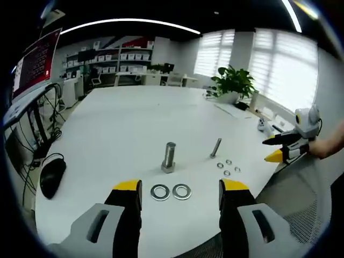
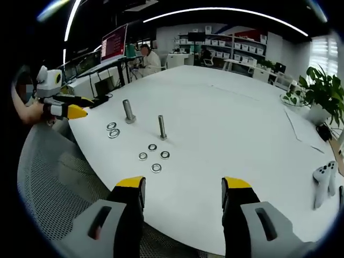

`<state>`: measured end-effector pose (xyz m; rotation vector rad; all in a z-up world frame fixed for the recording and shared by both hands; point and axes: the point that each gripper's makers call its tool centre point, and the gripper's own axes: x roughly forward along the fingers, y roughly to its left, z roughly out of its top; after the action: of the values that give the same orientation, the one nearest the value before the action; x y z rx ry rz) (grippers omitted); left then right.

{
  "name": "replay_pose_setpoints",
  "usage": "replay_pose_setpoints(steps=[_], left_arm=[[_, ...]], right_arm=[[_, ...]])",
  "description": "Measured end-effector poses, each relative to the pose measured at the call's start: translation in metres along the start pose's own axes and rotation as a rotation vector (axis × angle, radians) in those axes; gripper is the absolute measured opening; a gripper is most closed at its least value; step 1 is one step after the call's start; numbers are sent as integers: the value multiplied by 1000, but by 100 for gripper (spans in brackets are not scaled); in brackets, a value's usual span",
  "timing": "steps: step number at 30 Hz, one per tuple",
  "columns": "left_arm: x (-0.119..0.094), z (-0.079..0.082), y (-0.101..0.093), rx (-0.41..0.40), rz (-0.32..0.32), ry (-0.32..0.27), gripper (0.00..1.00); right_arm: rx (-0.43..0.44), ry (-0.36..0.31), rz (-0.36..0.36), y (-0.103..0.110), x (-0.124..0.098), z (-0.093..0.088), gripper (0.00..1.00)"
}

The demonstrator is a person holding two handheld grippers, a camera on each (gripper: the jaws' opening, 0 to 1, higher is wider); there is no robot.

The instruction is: Place the washer onto the threaded stud by aligning its center hole with the stud, sliding it down to the base, and recovering from edge contact or off-axis alignment until the washer reaches the visible bottom stop.

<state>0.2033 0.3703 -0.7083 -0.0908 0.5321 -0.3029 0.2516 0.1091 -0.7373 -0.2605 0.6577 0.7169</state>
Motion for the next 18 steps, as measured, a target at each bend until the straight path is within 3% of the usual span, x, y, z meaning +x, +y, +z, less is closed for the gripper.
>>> replay_pose_setpoints(steps=[4,18], left_arm=[[0,-9,2,-17,0,22,53],[4,-17,-2,19,-18,59,47]], right_arm=[[-1,9,20,4,2,-2,59],[14,43,7,-1,5,-10,58]])
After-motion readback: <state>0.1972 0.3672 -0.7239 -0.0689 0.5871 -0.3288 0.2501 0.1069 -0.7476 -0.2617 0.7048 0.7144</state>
